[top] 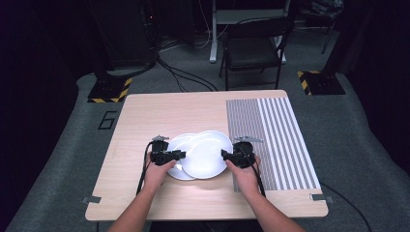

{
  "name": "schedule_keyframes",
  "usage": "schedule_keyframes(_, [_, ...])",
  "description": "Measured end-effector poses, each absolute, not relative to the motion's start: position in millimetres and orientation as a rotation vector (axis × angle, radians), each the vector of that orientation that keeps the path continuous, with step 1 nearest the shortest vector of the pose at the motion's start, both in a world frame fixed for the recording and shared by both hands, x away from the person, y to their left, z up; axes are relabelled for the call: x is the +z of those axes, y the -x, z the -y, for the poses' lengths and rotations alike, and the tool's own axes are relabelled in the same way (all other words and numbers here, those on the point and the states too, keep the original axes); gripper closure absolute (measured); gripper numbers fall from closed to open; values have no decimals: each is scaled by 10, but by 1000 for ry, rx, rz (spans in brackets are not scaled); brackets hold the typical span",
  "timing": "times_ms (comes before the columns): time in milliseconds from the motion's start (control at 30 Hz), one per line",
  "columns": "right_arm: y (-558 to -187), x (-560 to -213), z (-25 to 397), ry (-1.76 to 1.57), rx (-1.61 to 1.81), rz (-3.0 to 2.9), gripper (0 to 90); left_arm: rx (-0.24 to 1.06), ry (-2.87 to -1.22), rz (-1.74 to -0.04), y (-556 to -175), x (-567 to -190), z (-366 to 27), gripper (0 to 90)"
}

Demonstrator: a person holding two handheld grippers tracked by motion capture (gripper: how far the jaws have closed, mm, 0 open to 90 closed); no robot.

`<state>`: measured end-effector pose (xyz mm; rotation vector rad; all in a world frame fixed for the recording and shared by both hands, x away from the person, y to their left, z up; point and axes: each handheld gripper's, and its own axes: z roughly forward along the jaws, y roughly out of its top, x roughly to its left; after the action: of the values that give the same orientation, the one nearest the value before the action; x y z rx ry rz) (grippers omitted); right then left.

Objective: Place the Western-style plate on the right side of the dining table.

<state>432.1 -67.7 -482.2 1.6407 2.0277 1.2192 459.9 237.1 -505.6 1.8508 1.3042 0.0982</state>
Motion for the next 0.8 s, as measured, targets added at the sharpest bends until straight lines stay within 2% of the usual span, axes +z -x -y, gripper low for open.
schedule_keyframes(467, [-4279, -4818, 775, -1657, 1217, -2008, 510, 98, -1858, -1285, -4627, -5061, -2267, 649])
schedule_keyframes(800, [-4258, -4809, 826, -1650, 1215, -2019, 555, 88, -1863, -1274, -4633, -5068, -2254, 648])
